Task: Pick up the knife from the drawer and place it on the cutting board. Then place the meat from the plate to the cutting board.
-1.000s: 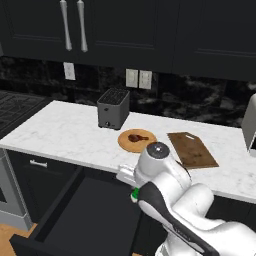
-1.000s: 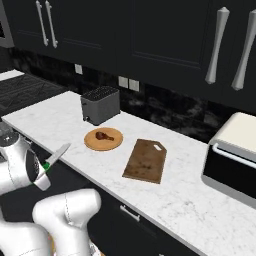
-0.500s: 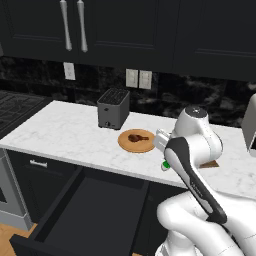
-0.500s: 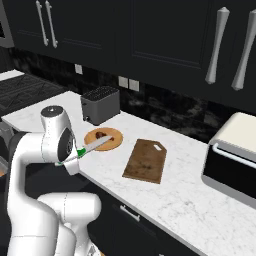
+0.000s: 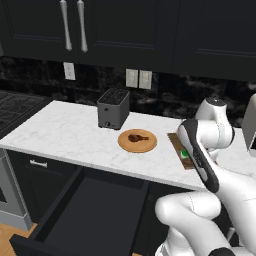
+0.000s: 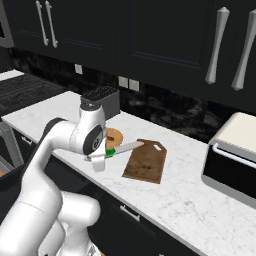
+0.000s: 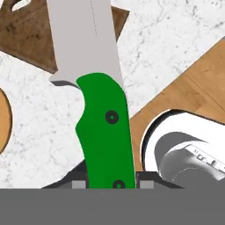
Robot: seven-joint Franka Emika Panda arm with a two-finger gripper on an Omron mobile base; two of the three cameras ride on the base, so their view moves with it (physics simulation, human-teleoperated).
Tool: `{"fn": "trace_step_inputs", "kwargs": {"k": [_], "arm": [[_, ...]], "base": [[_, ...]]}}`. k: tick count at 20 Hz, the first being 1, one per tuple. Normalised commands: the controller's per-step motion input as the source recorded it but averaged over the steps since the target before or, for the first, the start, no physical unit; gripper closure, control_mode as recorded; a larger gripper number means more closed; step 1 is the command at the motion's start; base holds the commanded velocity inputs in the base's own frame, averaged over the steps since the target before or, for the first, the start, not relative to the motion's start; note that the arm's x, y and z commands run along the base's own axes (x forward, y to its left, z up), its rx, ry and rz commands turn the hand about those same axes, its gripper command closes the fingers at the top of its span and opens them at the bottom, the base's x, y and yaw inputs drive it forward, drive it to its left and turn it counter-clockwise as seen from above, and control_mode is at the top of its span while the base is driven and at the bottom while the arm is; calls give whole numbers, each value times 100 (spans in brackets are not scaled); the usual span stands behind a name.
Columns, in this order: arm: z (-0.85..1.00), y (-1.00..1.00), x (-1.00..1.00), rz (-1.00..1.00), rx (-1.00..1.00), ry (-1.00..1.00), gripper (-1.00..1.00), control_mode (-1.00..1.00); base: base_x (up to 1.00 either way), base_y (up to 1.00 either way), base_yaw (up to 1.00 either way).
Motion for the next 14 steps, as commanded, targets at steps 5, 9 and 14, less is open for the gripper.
{"fn": "trace_step_inputs", "kwargs": {"k": [5, 9, 14], "arm": [[-41, -10, 85, -4, -6, 4, 100, -100], [-44, -57, 76, 0, 0, 3, 100, -100], [-33, -59, 48, 0, 0, 0, 100, -100]], "base": [[0, 0, 0], [0, 0, 0], [0, 0, 0]]}}
